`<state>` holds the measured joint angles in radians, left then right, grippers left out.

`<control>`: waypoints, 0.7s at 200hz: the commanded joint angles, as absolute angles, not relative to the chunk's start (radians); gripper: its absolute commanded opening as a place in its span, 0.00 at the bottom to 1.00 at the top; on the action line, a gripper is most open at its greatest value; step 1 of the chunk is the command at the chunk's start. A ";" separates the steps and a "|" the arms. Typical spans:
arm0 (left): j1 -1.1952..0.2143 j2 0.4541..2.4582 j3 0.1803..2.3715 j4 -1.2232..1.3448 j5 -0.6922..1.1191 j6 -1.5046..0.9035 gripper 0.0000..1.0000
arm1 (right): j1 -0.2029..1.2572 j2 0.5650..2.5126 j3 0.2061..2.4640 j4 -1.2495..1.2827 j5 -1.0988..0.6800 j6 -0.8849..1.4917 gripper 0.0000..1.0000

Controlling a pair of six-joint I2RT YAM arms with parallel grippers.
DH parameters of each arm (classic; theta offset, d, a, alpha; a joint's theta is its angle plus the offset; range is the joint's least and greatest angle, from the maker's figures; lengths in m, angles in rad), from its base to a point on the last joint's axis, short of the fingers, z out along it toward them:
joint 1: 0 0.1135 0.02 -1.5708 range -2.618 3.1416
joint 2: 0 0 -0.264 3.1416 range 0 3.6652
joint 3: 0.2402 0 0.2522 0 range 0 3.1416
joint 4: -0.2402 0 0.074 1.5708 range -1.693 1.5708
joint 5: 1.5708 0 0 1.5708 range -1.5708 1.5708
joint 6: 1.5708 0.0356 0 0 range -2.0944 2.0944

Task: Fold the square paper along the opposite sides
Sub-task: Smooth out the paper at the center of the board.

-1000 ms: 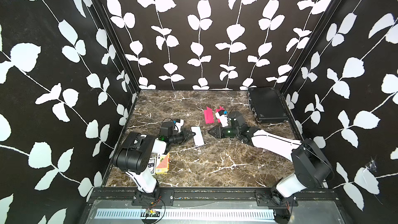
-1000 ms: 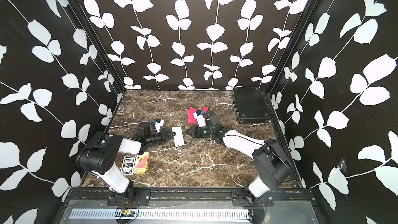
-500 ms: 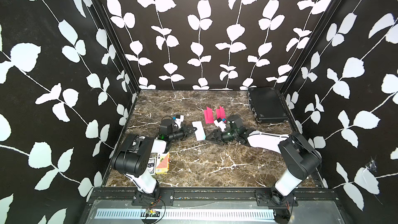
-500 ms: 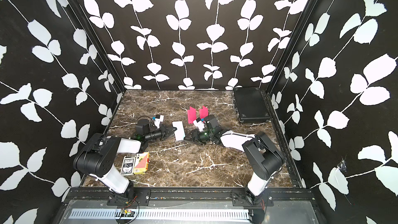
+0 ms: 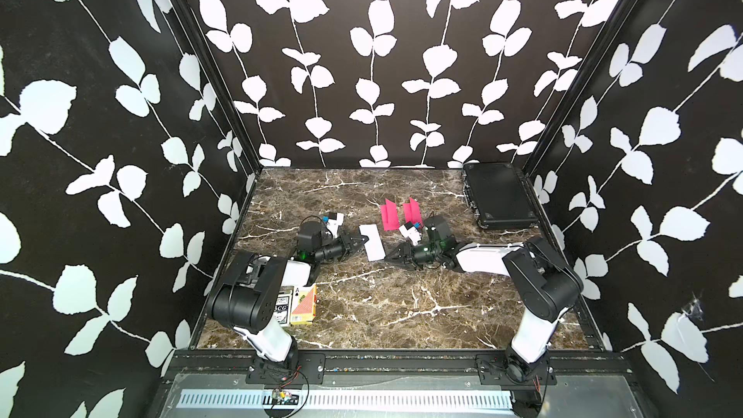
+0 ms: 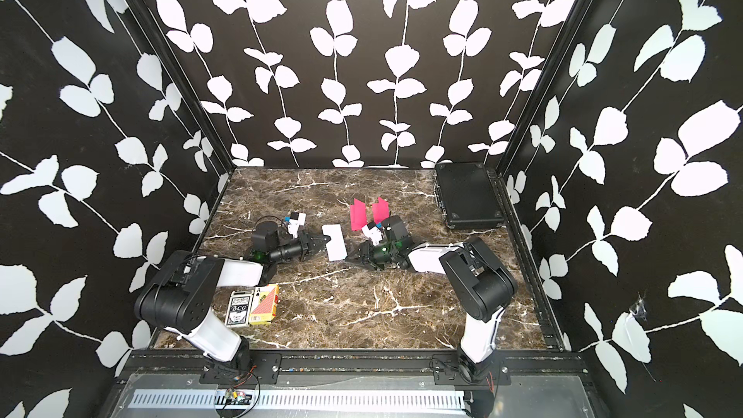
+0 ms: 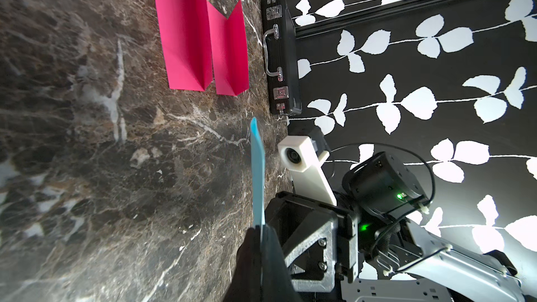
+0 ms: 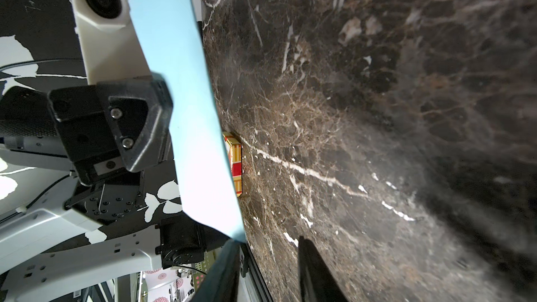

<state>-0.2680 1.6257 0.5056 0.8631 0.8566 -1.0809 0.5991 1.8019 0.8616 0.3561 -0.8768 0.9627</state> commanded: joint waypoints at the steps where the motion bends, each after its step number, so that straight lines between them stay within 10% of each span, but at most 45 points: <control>1: -0.274 1.595 0.503 0.869 0.873 -1.071 0.00 | 0.591 1.812 0.886 0.431 -0.898 0.973 0.34; 140: -0.303 1.548 0.511 0.864 0.885 -1.051 0.00 | 0.537 1.745 0.893 0.416 -0.932 0.965 0.39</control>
